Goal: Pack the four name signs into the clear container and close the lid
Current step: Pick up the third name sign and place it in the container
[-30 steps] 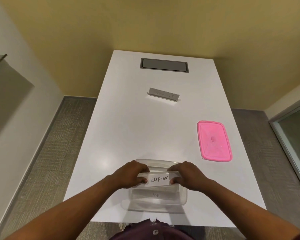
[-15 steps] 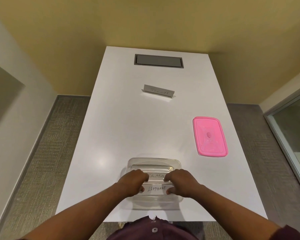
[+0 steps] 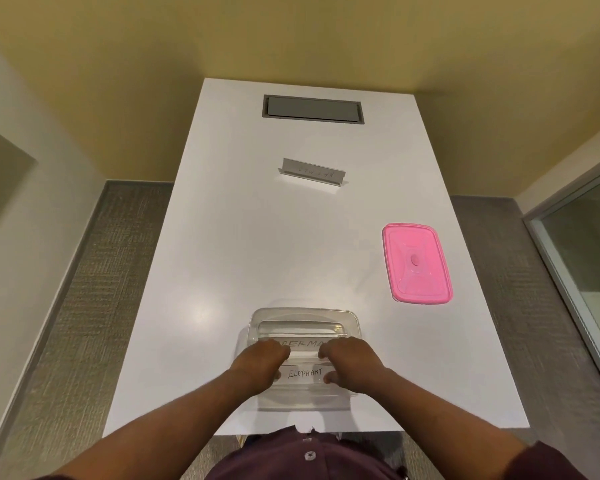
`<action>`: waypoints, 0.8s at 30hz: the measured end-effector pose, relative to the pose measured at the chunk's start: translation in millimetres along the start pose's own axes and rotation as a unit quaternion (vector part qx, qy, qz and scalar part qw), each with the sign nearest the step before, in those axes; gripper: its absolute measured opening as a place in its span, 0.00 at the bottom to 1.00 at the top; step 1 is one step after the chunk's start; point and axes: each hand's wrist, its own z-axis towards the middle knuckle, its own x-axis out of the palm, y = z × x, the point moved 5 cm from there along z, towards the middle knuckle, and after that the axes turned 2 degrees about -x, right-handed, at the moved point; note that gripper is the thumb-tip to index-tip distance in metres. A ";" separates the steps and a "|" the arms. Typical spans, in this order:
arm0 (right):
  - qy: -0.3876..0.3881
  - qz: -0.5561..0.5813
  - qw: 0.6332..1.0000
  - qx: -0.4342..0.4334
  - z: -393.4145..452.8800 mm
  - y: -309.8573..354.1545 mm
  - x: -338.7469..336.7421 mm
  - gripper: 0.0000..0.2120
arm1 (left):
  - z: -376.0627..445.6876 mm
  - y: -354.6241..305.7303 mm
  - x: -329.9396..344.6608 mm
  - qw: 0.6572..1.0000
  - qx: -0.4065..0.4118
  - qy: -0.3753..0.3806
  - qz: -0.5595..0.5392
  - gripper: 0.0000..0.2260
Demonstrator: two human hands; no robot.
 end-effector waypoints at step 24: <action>-0.010 -0.020 1.000 0.005 -1.1 10.0 8.6 0.25 | -4.7 -3.6 9.3 0.999 0.012 -0.043 0.012 0.15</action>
